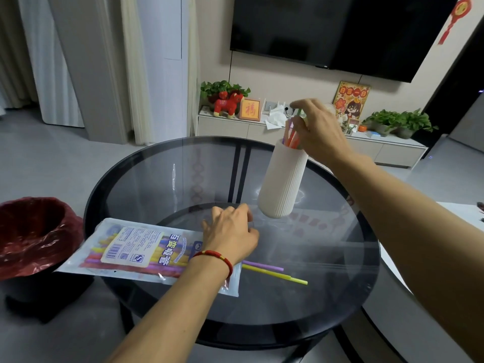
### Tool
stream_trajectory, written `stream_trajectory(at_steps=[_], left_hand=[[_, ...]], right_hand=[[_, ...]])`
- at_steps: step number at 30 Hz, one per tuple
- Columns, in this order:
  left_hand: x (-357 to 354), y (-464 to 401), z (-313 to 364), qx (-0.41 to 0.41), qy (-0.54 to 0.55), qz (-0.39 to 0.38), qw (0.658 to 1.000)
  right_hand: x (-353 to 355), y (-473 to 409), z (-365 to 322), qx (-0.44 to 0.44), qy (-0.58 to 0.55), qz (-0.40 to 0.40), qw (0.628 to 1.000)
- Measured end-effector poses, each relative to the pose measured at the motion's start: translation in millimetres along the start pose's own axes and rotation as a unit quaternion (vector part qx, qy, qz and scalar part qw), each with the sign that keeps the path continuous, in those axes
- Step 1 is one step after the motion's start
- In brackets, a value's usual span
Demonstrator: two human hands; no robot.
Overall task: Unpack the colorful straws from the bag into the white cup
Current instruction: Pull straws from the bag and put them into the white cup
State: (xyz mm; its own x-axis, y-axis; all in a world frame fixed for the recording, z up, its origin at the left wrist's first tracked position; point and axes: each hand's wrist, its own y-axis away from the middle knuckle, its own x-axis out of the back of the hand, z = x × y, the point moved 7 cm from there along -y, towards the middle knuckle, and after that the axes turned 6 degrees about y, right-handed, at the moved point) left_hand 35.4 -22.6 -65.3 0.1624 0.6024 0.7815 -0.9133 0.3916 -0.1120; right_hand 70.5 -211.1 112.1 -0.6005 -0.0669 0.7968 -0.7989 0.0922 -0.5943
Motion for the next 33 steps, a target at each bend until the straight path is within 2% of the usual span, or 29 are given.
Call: stream_trajectory(at_steps=[3, 5, 10, 12, 13, 15, 17, 21, 23, 25, 30, 33], left_hand=[[1, 1, 0, -0.001, 0.001, 0.002, 1.000], [1, 2, -1, -0.003, -0.004, 0.000, 1.000], [2, 2, -3, -0.023, -0.034, -0.029, 0.999], [-2, 4, -5, -0.049, -0.076, -0.084, 0.992], [-6, 7, -8, -0.061, -0.099, -0.128, 0.985], [-16, 17, -22, -0.068, -0.147, -0.217, 0.963], [-21, 27, -40, -0.062, -0.194, -0.277, 0.939], [-22, 33, -53, -0.067, -0.242, -0.312, 0.917], [-19, 30, -48, -0.076, -0.242, -0.286, 0.924], [-11, 25, -38, -0.096, -0.248, -0.231, 0.936], [9, 20, -15, -0.143, -0.253, -0.096, 0.952], [12, 21, -6, -0.168, -0.246, -0.058, 0.953]], right_hand=[[0, 1, 0, -0.001, -0.016, -0.030, 0.999], [5, 5, -1, -0.013, -0.048, -0.018, 0.999], [37, 39, -5, -0.026, -0.079, 0.158, 0.984], [40, 66, -5, -0.026, -0.098, 0.205, 0.973], [35, 80, -4, -0.033, -0.116, 0.205, 0.971], [9, 108, 0, -0.055, -0.144, 0.137, 0.979], [-29, 137, 3, -0.077, -0.142, 0.025, 0.987], [-90, 182, 7, -0.098, -0.102, -0.158, 0.977], [-106, 197, 7, -0.097, -0.075, -0.227, 0.966], [-110, 204, 9, -0.105, -0.068, -0.253, 0.960], [-105, 211, 15, -0.200, -0.126, -0.250, 0.939], [-107, 215, 16, -0.266, -0.215, -0.236, 0.910]])
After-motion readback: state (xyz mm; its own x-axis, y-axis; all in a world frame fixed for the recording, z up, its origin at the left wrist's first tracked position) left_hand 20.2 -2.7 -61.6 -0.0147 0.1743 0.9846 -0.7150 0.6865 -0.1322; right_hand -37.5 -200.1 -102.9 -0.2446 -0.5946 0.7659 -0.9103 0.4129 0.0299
